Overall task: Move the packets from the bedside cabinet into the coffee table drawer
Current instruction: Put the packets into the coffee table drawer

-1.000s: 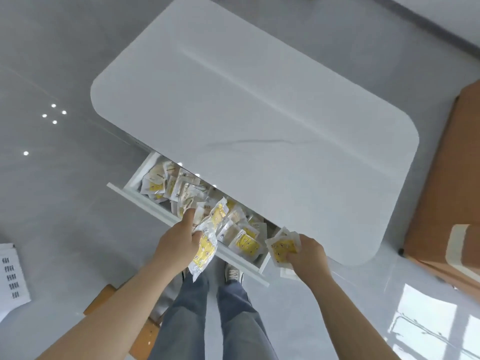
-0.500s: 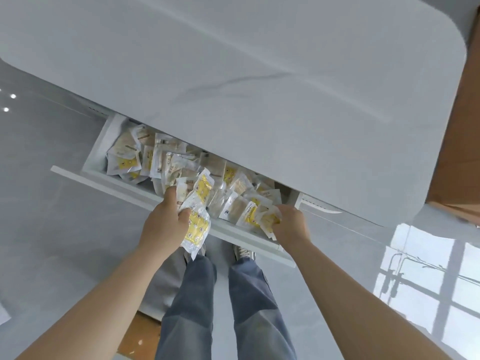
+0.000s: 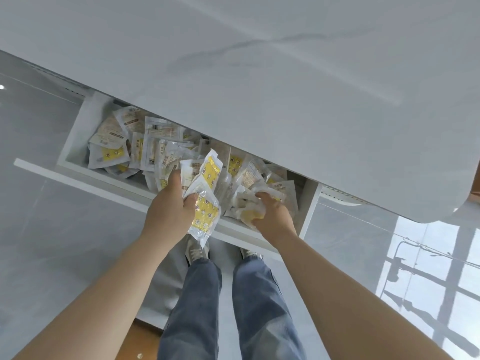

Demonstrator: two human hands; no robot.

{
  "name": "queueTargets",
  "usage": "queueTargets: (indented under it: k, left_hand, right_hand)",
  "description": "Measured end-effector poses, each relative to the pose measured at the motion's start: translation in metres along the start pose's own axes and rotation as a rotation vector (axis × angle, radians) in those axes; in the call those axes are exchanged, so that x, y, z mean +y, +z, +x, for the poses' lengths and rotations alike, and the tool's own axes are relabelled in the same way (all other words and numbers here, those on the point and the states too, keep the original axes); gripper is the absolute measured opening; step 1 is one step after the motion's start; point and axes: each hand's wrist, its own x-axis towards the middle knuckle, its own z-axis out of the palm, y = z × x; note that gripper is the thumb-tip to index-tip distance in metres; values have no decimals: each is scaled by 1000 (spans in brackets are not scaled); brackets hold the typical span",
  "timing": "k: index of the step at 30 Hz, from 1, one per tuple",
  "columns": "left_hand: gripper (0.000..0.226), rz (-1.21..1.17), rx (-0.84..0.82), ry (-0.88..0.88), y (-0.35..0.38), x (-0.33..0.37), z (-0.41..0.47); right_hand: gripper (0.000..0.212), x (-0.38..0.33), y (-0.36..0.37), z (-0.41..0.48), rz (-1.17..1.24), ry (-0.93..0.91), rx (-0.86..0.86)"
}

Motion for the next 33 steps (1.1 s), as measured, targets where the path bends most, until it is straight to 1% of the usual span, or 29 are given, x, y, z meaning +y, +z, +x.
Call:
queueTargets:
  k: [4, 9, 12, 15, 17, 19, 22, 24, 27, 29, 31, 33]
  left_hand:
    - [37, 16, 2, 16, 1, 5, 6]
    - [44, 38, -8, 86, 10, 16, 9]
    - [46, 102, 1, 187, 18, 28, 7]
    - [47, 172, 28, 322, 29, 38, 9]
    - [44, 246, -1, 452, 39, 42, 14]
    - [40, 308, -64, 552, 52, 44, 19]
    - [43, 386, -138, 611, 68, 46, 25]
    - [42, 440, -126, 648, 76, 51, 31]
    - [36, 451, -106, 683, 83, 62, 40]
    - [35, 479, -173, 709, 90, 64, 45]
    - [50, 559, -314, 700, 98, 60, 49]
    - [58, 650, -396, 661, 103, 56, 51]
  right_hand:
    - [73, 4, 3, 1, -79, 29, 77]
    - [67, 15, -5, -5, -95, 39, 91]
    - [65, 21, -12, -10, -57, 64, 84]
    - [67, 26, -20, -15, 30, 101, 97]
    - [63, 31, -25, -19, 79, 114, 117]
    - [59, 38, -32, -23, 109, 120, 135]
    - [55, 48, -40, -28, 94, 125, 155]
    - [52, 55, -42, -31, 103, 119, 166]
    - [50, 62, -43, -35, 123, 119, 167]
    - [50, 66, -43, -37, 123, 133, 158]
    - [53, 68, -42, -38, 119, 153, 141]
    - [56, 70, -41, -37, 125, 160, 132]
